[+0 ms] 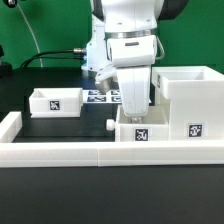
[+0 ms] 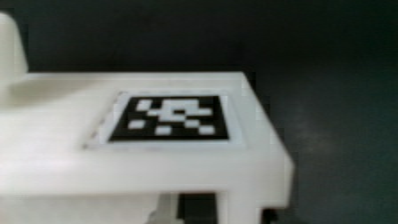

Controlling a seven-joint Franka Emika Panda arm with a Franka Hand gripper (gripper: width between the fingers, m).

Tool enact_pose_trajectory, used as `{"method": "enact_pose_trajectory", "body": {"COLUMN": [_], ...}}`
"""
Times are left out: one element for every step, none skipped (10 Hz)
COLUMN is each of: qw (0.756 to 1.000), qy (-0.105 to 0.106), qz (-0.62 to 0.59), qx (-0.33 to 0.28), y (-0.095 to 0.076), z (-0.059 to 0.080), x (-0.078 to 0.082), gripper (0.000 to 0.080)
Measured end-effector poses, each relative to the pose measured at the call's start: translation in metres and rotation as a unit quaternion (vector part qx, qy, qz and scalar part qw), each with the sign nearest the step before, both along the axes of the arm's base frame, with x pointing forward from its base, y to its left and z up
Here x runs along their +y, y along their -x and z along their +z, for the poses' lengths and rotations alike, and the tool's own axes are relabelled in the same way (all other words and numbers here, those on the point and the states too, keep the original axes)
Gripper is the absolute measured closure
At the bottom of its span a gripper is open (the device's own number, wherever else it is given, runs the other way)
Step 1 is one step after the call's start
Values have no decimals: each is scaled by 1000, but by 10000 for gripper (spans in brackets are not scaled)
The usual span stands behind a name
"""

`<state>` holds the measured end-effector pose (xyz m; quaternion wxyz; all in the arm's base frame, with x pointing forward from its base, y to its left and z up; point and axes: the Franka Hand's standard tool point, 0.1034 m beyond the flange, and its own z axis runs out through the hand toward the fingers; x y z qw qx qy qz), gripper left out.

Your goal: Assemble drawer

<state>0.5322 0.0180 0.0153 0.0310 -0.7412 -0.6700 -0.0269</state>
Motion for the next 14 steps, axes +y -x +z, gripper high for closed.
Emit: {"method": "enact_pose_trajectory", "body": {"qw": [1000, 1000, 1000, 1000, 1000, 1000, 999, 999, 999, 999, 1000, 1000, 1000, 1000], "qy": [0, 0, 0, 0, 0, 0, 2, 2, 2, 1, 2, 2, 2, 2], "qz": [-1, -1, -2, 0, 7, 18, 37, 38, 36, 32, 31, 31, 31, 31], "qx": [1, 1, 1, 2, 3, 3, 1, 2, 1, -4, -3, -3, -3, -3], "y": [-1, -1, 0, 0, 2, 3, 3, 3, 2, 1, 1, 1, 1, 1], "z": [0, 0, -1, -1, -3, -3, -3, -3, -3, -2, -3, -3, -3, -3], "x": [-1, -1, -2, -2, -2, -1, -1, -1, -2, -5, -5, -5, -5, -5], "gripper": [758, 758, 758, 758, 758, 758, 758, 758, 758, 758, 758, 758, 758, 758]}}
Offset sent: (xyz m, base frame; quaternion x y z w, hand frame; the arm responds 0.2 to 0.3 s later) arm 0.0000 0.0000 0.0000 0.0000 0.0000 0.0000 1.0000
